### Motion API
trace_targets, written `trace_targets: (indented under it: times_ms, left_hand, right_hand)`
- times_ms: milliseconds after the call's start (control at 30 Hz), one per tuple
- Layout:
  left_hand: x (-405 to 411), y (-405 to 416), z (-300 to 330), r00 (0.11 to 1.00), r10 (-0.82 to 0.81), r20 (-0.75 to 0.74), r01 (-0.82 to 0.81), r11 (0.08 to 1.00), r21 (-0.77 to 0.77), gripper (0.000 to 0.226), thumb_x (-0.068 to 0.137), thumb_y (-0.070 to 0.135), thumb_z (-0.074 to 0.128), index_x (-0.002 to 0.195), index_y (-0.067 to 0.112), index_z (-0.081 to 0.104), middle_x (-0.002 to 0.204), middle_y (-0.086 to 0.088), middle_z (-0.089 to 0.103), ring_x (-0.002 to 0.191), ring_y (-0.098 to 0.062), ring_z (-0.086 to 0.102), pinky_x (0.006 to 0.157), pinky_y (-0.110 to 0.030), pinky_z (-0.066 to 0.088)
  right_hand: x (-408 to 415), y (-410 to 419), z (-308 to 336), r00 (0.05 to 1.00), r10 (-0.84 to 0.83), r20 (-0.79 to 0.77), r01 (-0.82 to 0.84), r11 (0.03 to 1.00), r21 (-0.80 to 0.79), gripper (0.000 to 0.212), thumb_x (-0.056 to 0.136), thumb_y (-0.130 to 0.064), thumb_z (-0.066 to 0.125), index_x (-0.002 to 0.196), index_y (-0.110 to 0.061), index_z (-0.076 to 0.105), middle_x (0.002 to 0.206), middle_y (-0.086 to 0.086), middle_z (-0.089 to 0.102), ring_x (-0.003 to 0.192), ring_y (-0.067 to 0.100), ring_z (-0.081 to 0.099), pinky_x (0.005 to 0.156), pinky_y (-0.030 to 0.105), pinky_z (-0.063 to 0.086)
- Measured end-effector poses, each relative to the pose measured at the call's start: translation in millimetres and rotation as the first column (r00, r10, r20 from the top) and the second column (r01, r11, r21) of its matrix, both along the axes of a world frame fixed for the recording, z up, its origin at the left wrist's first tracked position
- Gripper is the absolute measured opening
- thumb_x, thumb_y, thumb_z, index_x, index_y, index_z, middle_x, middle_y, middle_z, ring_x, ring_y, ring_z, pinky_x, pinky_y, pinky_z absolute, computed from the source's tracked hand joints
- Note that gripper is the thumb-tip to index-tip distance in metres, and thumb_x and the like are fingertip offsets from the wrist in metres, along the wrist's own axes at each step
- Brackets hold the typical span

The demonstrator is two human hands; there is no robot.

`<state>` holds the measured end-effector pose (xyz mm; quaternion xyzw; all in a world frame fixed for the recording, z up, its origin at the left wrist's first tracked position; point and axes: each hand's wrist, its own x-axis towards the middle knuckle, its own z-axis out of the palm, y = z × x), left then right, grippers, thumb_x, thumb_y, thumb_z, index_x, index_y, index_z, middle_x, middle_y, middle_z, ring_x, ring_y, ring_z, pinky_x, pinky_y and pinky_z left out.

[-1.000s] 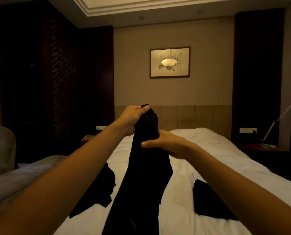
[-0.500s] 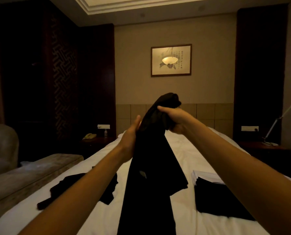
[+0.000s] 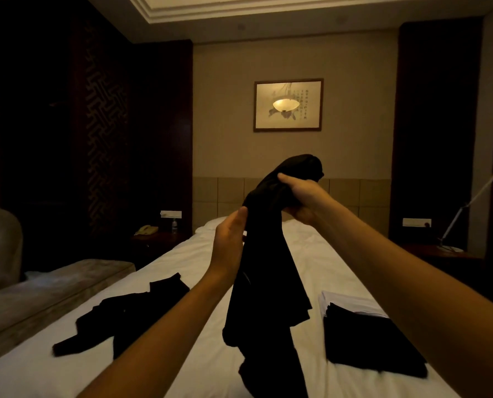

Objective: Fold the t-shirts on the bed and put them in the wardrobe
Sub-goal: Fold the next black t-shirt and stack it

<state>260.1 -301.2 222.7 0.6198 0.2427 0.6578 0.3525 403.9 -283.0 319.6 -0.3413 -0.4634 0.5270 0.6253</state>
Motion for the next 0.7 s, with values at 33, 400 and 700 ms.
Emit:
trace_targets:
  times_ms: [33,400,700]
  left_hand:
    - [1.6,-0.7,4.0,1.0,-0.008,-0.015,0.008,1.0,-0.003,0.033,0.094,0.052,0.036,0.103,0.035,0.062,0.099,0.013,0.068,0.088,0.0,0.067,0.07,-0.015,0.053]
    - [15.0,9.1,-14.9,0.949,-0.301,0.098,0.312,0.84,-0.445,0.064,0.095,0.066,0.022,0.116,0.022,0.063,0.114,-0.006,0.07,0.107,-0.023,0.064,0.096,-0.035,0.049]
    - [-14.6,11.0,23.8,0.99,-0.05,0.132,0.095,0.927,-0.363,0.05,0.091,0.059,0.055,0.099,0.013,0.071,0.097,-0.008,0.075,0.096,-0.025,0.07,0.094,-0.041,0.053]
  right_hand:
    - [1.4,1.2,-1.2,1.0,0.0,0.0,0.0,1.0,-0.007,0.044,0.097,-0.017,0.06,0.136,-0.002,0.047,0.128,0.019,0.059,0.113,0.034,0.061,0.077,0.038,0.057]
    - [9.5,1.3,-14.8,0.981,0.079,-0.179,-0.081,0.997,-0.004,0.04,0.099,-0.019,0.056,0.135,-0.002,0.05,0.127,0.018,0.06,0.098,0.029,0.063,0.072,0.035,0.055]
    - [42.2,3.5,-23.7,0.964,-0.085,0.252,0.13,0.978,-0.166,0.046,0.097,-0.018,0.059,0.136,-0.001,0.043,0.131,0.018,0.055,0.097,0.03,0.062,0.056,0.034,0.054]
